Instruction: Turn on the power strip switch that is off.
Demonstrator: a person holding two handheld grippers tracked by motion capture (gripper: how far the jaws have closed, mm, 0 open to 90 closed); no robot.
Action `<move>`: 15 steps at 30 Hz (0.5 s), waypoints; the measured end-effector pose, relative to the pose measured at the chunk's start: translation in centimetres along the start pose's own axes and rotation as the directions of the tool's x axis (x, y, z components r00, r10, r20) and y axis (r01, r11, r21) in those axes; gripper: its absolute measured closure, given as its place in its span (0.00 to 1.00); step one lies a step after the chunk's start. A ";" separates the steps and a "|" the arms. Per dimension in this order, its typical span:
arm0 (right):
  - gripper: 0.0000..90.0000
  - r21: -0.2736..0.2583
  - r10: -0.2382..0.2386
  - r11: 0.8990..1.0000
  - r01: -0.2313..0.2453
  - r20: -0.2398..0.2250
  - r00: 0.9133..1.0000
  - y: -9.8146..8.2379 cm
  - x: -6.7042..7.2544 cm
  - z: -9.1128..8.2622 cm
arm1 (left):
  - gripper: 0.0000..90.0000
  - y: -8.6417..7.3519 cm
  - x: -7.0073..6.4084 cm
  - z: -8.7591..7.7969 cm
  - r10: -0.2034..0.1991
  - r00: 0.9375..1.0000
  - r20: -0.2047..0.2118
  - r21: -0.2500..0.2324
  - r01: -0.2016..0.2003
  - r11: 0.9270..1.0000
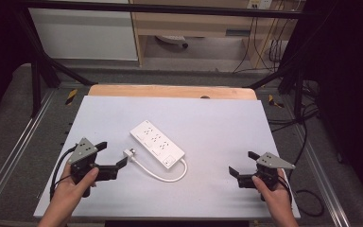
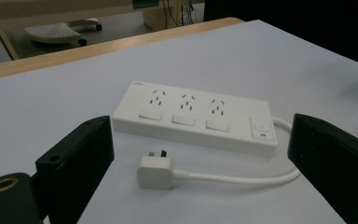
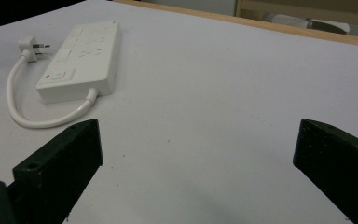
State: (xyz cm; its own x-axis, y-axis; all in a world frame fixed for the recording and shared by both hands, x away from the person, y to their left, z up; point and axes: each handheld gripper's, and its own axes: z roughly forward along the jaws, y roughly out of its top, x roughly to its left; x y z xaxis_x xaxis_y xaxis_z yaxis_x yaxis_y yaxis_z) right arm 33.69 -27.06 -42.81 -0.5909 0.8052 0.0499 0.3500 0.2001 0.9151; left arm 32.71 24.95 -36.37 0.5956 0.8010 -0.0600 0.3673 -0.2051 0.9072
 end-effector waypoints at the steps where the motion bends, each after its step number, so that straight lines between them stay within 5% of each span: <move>1: 0.02 0.000 0.001 1.000 -0.001 0.001 1.000 0.0 0.0 0.0 | 0.08 -0.2 0.2 -0.2 -0.008 1.000 -0.005 -0.001 0.008 1.000; 15: 0.02 0.009 0.006 1.000 -0.006 0.009 1.000 -0.1 -0.1 0.1 | 0.10 -2.5 1.7 -2.1 -0.046 0.997 -0.063 -0.027 0.045 0.999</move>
State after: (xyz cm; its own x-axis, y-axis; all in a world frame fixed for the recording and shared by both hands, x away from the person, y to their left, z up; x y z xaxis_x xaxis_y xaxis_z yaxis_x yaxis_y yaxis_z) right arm 33.76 -27.09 -42.88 -0.5826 0.8111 0.0516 0.3597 0.2004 0.9113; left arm 31.31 27.95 -37.84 0.5316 0.8436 -0.0757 0.3744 -0.1539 0.9144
